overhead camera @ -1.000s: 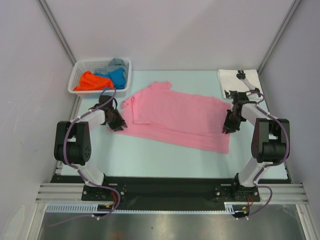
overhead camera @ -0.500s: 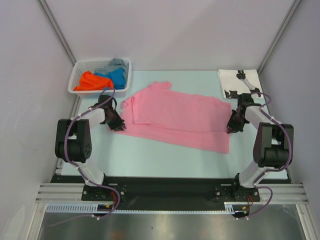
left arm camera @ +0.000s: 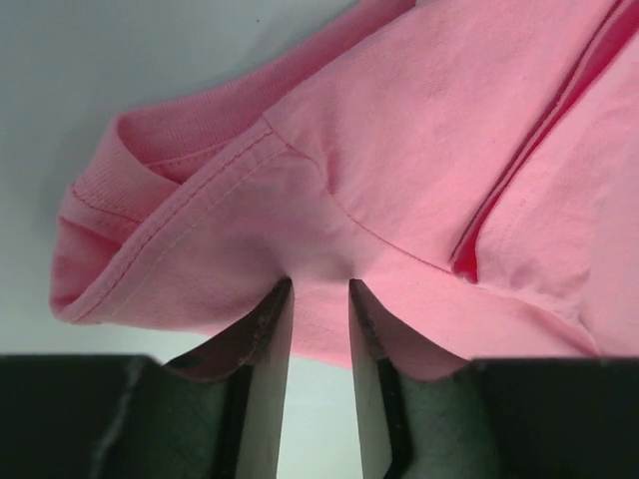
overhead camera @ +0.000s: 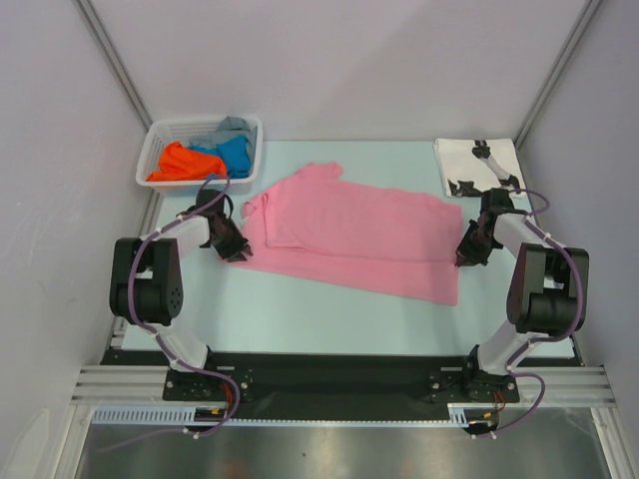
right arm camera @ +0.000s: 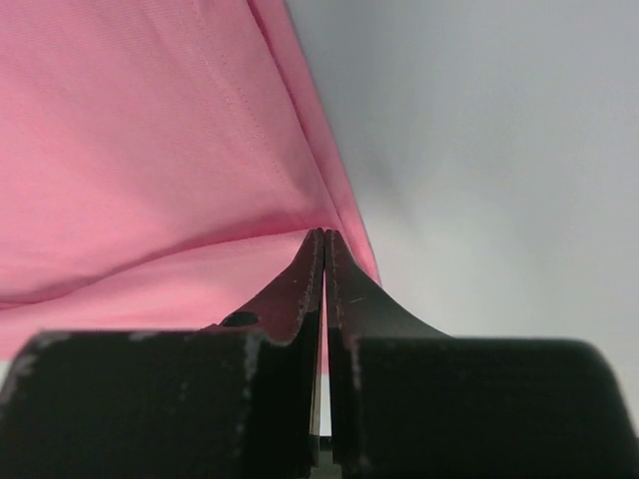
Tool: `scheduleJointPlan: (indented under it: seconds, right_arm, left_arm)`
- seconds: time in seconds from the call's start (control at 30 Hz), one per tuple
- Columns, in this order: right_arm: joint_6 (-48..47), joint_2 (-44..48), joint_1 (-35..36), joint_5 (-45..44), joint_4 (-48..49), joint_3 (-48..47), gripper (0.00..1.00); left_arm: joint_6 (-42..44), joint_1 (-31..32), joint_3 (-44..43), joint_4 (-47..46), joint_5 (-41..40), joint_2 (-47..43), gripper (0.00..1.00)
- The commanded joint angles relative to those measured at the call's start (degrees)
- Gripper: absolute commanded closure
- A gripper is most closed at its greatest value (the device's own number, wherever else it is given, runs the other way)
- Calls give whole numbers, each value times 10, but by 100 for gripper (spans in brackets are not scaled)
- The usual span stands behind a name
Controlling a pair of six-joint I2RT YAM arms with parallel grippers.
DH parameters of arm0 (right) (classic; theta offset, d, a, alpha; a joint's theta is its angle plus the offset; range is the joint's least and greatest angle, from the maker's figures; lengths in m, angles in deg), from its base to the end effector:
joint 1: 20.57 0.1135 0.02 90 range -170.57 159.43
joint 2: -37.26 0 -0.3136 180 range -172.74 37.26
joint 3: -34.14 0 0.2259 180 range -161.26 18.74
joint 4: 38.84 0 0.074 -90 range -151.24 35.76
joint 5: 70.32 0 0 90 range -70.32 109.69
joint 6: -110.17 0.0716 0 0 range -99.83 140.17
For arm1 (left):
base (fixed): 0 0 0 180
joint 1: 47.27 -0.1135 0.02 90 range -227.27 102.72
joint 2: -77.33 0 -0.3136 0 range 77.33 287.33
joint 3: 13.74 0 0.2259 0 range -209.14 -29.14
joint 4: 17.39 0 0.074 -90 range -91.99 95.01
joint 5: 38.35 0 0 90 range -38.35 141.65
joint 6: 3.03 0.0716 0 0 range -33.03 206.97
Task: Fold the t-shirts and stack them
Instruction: Fold the tshirt
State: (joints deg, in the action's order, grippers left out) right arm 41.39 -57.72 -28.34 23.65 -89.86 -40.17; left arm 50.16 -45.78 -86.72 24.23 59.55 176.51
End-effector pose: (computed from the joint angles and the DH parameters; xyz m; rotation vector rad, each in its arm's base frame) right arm 0.3021 -0.0362 0.2081 0.6927 2.7424 0.1507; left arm 0.3271 -0.0184 0.1892 -0.8129 2.6780 -0.3625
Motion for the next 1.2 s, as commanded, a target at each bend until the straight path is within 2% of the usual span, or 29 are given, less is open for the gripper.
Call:
scheduleJointPlan:
  seconds: [0.0, 0.07, 0.23, 0.37, 0.53, 0.77, 1.17]
  right_arm:
    - [10, -8, -3, 13, 13, 2, 100]
    - [7, -5, -2, 12, 15, 2, 99]
    - [-2, -1, -2, 12, 12, 2, 94]
    - [0, -3, -1, 17, 13, 4, 91]
    - [0, -4, -1, 20, 16, 2, 89]
    - [-3, -1, -2, 22, 19, 6, 90]
    - [-2, -3, -1, 26, 20, 6, 91]
  left_arm:
    - [27, 2, 1, -2, -36, -35, 64]
    - [34, 3, -6, 1, -32, -74, 54]
    - [44, 20, -38, -6, -5, -102, 45]
    - [4, 38, -61, 11, 37, -46, 47]
    - [-47, 76, -67, 13, 29, -11, 48]
    - [-65, 84, -82, 6, 10, 20, 55]
    - [-75, 84, -117, 17, 10, 55, 56]
